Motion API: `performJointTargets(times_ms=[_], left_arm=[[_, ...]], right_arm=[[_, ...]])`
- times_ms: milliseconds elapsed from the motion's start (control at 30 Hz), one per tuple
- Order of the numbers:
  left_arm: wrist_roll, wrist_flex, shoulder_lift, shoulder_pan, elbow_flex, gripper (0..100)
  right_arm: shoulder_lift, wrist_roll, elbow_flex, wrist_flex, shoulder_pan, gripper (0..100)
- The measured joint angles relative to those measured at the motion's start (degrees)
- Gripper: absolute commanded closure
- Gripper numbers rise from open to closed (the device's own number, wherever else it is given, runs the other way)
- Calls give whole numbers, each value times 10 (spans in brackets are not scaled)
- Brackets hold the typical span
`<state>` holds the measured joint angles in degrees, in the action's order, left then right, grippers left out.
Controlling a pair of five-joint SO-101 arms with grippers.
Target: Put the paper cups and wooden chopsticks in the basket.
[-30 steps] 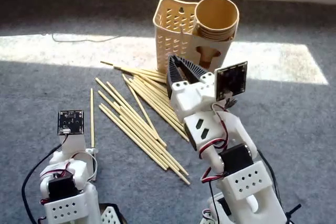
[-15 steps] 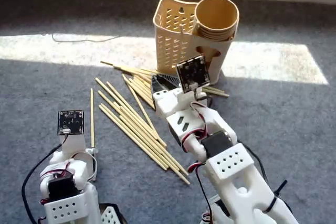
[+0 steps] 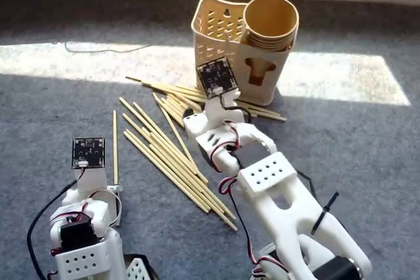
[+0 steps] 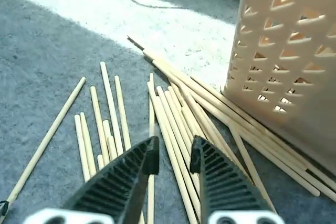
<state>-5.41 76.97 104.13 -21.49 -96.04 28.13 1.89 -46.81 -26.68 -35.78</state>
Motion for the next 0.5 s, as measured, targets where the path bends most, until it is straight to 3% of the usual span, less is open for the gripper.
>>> performJointTargets(times_ms=[500], left_arm=[[0,0,0,0,0,839]], right_arm=[[-266,-40,154,-79,-21,914]])
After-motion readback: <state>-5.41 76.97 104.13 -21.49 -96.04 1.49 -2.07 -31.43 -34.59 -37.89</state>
